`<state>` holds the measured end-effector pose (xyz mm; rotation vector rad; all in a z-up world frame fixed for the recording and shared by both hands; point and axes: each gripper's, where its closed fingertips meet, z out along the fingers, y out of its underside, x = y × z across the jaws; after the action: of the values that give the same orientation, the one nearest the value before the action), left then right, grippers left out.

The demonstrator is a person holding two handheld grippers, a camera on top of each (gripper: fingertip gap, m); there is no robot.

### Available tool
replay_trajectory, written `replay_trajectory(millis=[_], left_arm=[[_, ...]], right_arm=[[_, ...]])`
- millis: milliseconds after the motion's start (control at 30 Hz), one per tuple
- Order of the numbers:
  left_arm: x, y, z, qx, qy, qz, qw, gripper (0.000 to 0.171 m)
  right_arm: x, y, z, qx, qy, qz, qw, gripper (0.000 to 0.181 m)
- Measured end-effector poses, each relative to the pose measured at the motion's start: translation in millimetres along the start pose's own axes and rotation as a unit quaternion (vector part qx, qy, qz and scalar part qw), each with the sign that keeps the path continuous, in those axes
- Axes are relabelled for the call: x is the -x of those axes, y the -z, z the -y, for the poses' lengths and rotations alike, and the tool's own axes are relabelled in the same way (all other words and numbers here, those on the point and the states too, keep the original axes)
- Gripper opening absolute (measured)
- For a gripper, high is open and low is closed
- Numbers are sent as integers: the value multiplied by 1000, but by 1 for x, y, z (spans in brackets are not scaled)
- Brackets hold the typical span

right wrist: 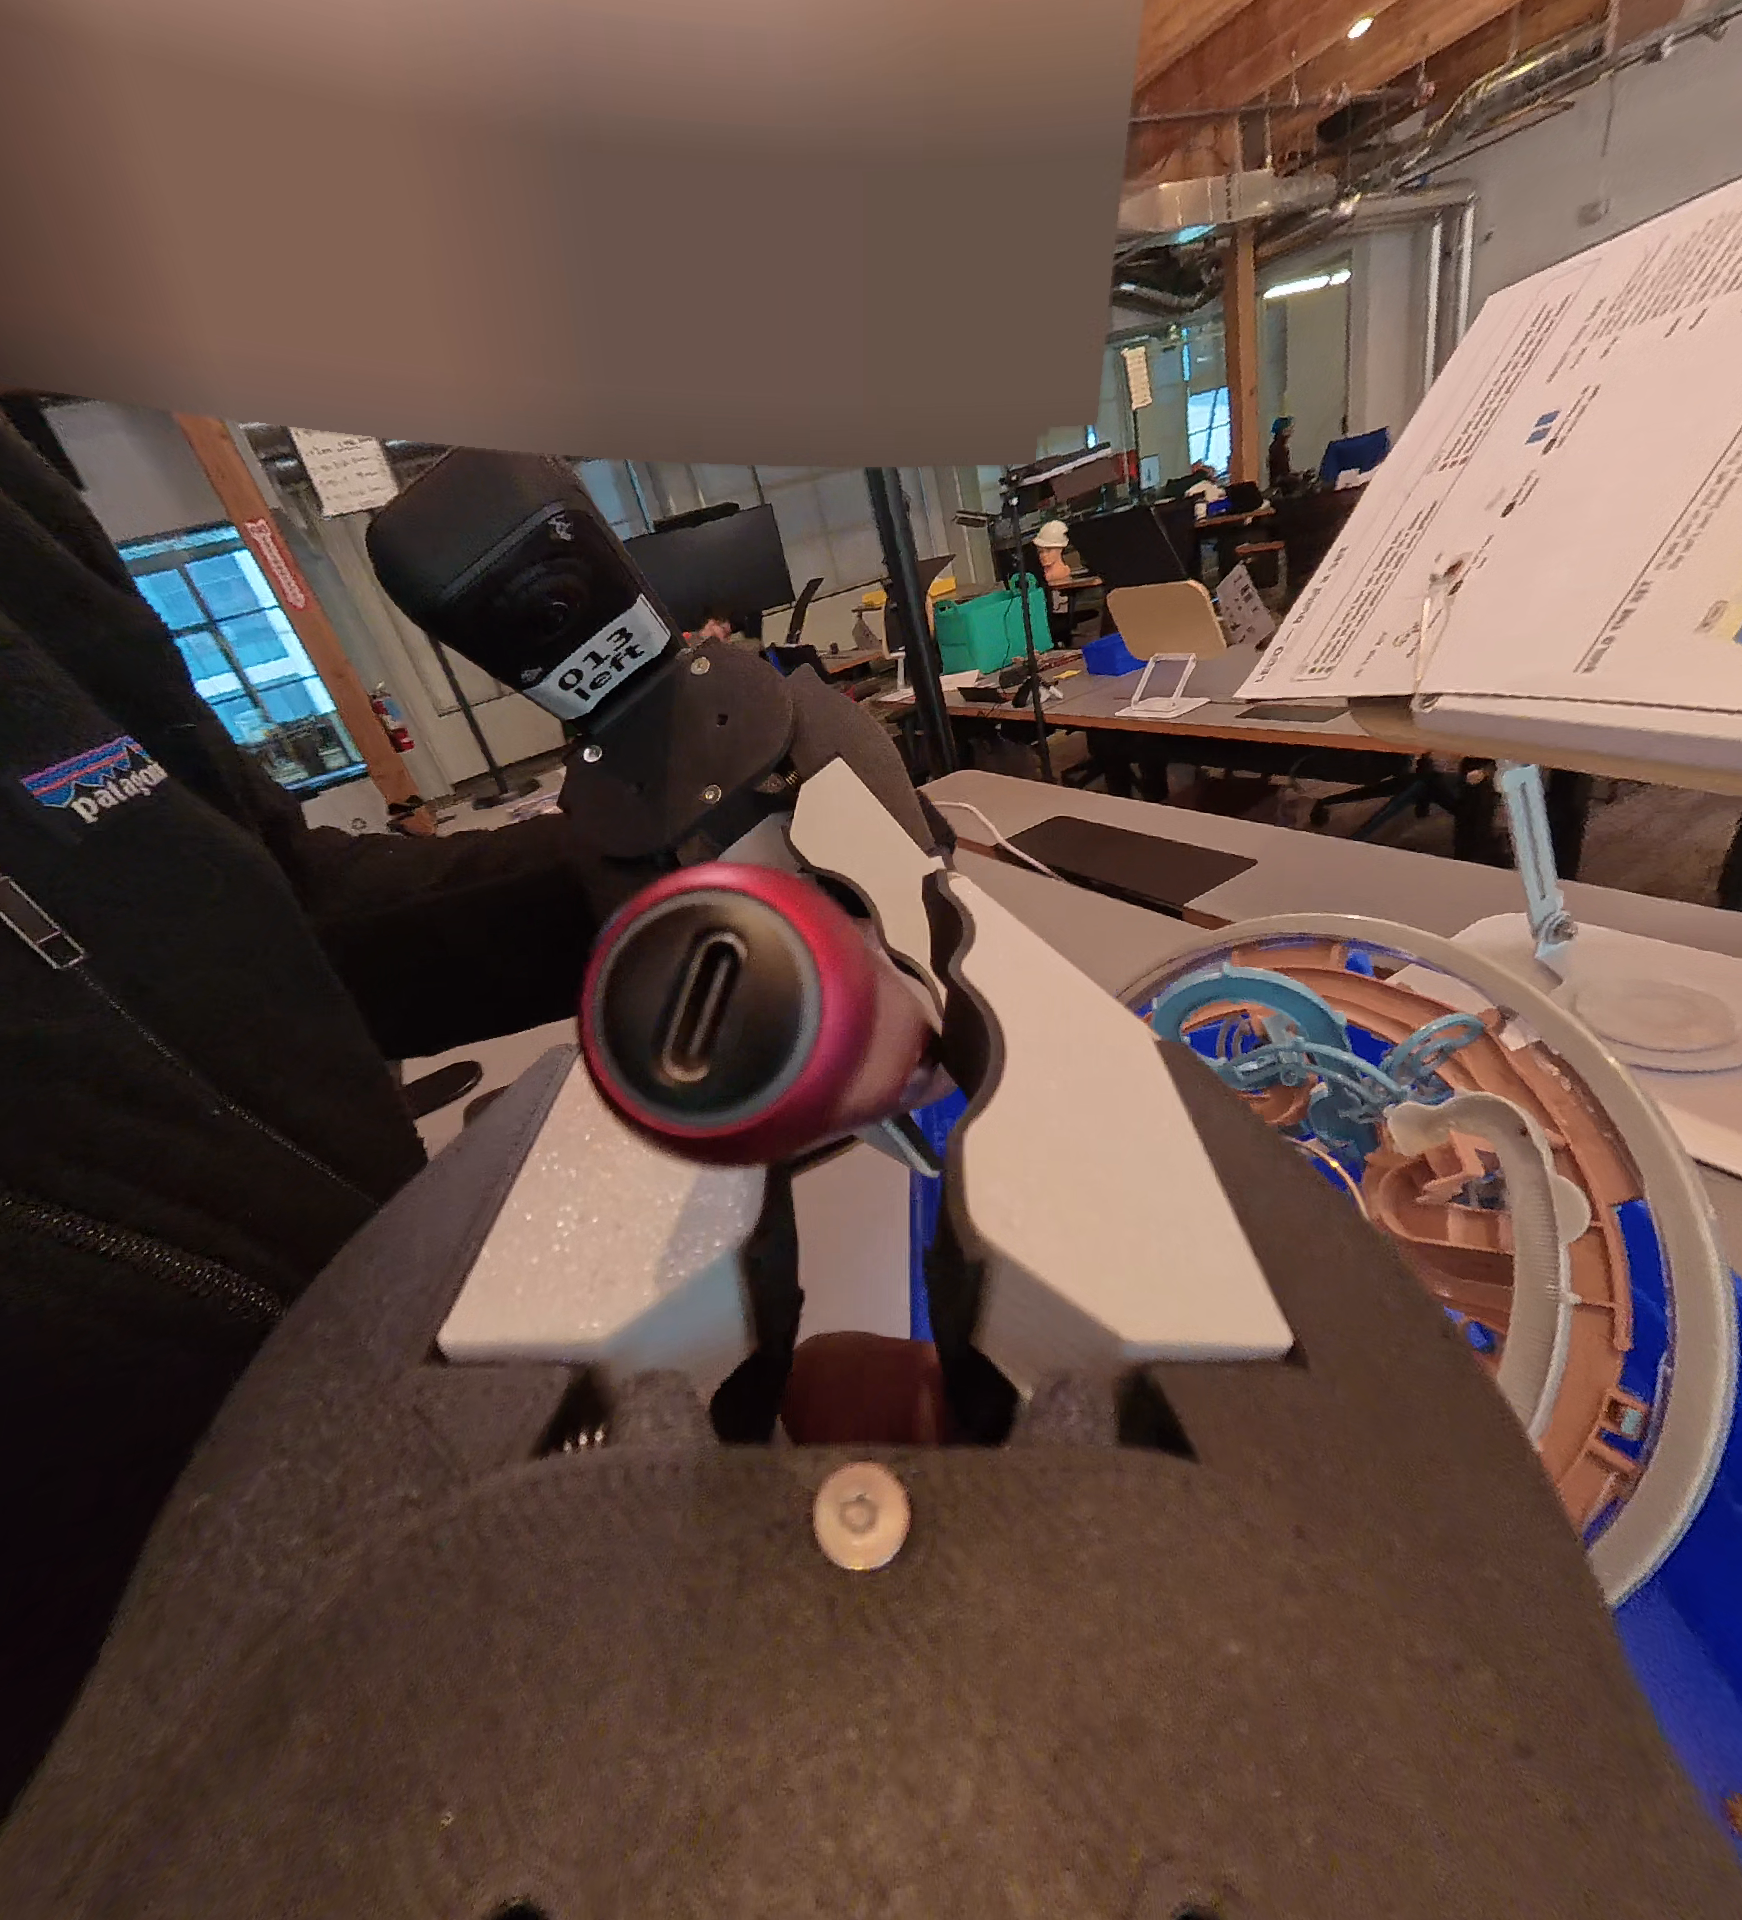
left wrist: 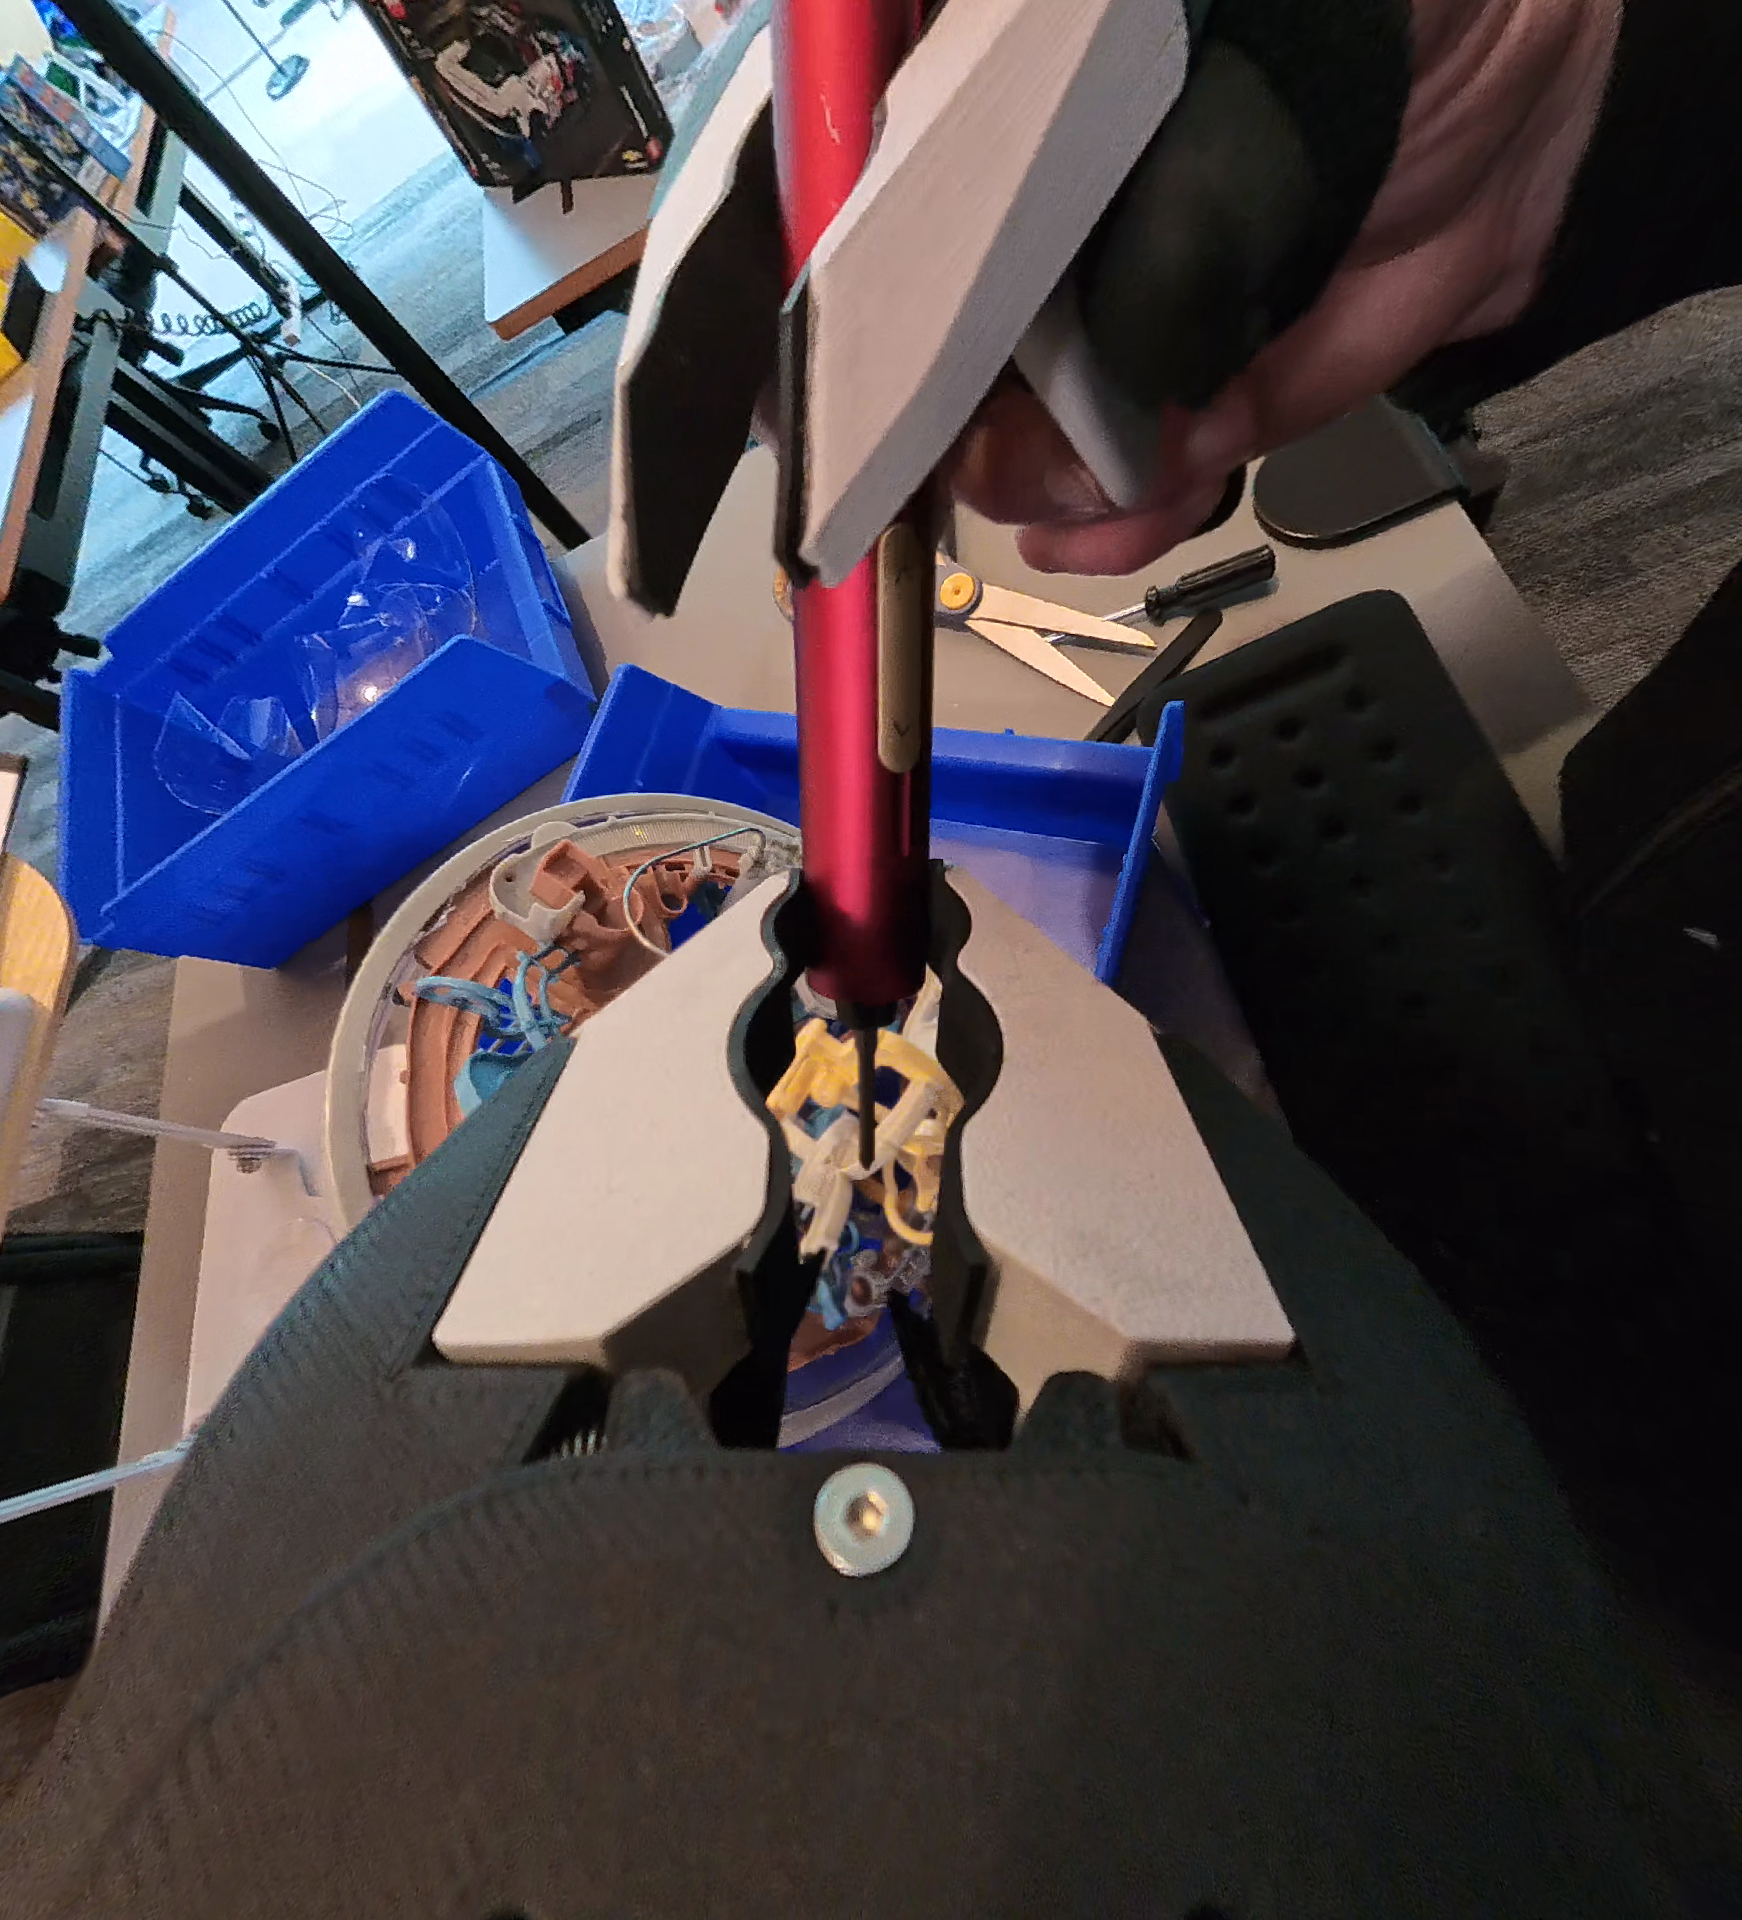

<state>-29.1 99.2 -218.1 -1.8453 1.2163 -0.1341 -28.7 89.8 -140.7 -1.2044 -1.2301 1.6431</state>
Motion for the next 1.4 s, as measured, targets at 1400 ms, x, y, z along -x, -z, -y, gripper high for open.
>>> replay_trajectory(millis=[1400], left_arm=[[-12, 7, 0, -13, 11, -99, 995, 20]], right_arm=[[7, -20, -17, 84, 33, 9, 996, 22]])
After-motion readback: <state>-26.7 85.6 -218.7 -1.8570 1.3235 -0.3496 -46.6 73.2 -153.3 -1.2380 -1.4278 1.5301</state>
